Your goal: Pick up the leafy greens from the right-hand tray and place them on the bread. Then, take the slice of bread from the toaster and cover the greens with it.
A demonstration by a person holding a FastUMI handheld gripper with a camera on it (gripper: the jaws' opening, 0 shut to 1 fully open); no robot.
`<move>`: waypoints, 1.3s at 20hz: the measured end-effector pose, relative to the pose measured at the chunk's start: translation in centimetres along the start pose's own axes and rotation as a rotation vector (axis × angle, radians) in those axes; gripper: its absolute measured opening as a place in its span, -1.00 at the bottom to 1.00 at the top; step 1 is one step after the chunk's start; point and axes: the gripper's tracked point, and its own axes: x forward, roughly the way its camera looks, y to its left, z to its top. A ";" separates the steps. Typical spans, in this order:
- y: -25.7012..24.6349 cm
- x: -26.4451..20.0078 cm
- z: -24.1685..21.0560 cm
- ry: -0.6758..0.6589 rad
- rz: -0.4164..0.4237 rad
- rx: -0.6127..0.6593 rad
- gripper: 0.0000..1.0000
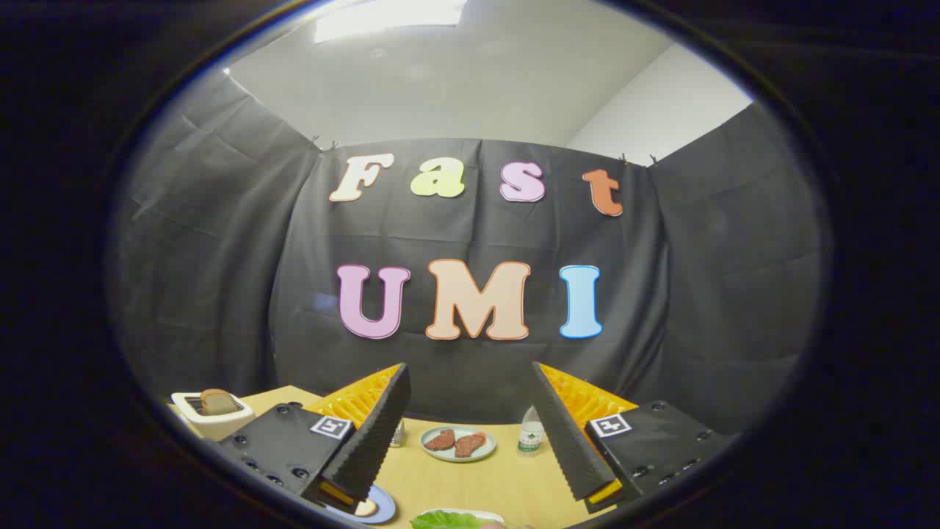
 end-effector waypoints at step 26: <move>-2.8 -1.5 1.4 -0.034 -0.020 -0.001 1.00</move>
